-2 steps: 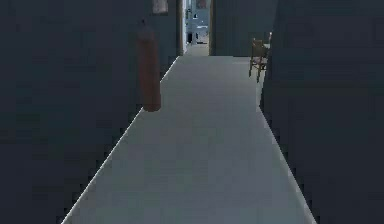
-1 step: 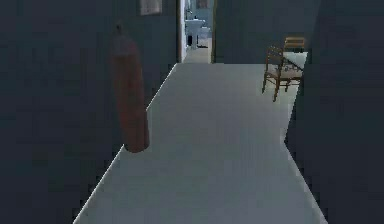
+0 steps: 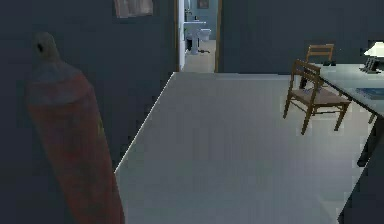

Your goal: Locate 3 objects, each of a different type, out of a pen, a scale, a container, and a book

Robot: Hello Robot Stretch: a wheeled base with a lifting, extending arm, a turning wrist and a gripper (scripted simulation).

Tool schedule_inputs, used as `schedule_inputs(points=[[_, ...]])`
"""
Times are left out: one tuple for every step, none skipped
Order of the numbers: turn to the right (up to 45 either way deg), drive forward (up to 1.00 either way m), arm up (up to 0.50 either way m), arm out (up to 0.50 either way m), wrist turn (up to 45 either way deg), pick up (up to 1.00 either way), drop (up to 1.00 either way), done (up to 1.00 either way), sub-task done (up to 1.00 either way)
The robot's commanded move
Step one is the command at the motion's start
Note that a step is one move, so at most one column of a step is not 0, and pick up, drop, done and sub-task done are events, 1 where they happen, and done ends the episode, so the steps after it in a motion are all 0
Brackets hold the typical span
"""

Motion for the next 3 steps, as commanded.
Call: schedule_inputs(points=[[0.0, 1.0, 0.0, 0.0, 0.0, 0.0, 0.0, 0.0, 0.0], [0.0, 1.0, 0.0, 0.0, 0.0, 0.0, 0.0, 0.0, 0.0], [0.0, 1.0, 0.0, 0.0, 0.0, 0.0, 0.0, 0.0, 0.0]])
